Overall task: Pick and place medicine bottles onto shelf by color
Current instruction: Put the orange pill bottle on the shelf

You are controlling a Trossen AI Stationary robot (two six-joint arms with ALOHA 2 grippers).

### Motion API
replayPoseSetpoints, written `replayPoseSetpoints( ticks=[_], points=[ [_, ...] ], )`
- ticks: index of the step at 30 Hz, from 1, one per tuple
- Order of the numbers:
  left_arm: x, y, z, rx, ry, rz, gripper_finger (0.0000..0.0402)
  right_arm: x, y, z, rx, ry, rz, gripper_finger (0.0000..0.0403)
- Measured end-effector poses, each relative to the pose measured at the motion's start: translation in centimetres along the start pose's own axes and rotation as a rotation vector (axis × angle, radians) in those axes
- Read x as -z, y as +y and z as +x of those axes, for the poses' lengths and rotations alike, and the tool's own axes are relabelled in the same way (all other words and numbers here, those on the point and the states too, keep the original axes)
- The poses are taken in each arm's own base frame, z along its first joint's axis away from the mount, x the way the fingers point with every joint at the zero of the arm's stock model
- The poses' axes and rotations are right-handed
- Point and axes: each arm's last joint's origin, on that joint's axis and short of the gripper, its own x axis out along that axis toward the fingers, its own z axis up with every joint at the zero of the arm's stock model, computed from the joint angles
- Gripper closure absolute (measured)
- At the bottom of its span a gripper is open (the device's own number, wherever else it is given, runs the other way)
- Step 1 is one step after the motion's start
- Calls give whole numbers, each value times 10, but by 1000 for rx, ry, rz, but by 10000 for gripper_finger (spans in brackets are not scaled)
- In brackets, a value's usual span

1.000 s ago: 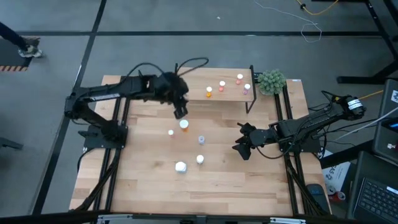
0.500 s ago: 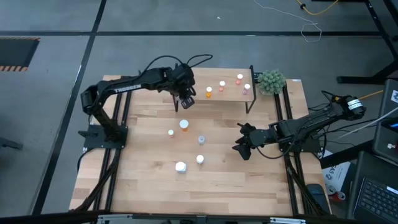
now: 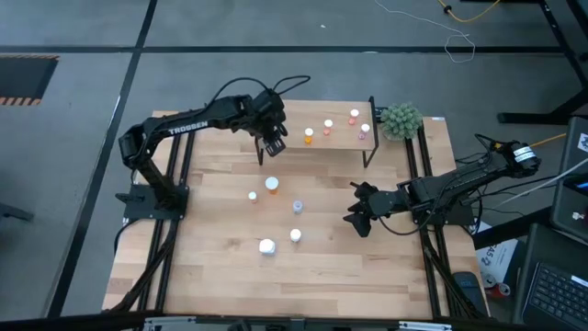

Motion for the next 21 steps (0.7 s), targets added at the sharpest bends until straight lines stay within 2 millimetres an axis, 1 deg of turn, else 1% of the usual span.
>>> replayPoseSetpoints(
  ticks=[6, 12, 14, 17, 21],
  points=[
    [0, 0, 0, -6, -5, 1, 249, 0, 0, 0, -1, 0, 0, 192],
    [-3, 2, -1, -75, -35, -3, 226, 0, 0, 0, -1, 1, 0, 192],
    [-3, 3, -6, -74, -48, -6, 222, 0, 0, 0, -1, 1, 0, 192],
    [-5, 4, -18, -72, -92, -14, 220, 0, 0, 0, -1, 1, 0, 192],
    [-9, 1, -33, -59, -167, -17, 220, 0, 0, 0, 0, 2, 0, 192]
  ],
)
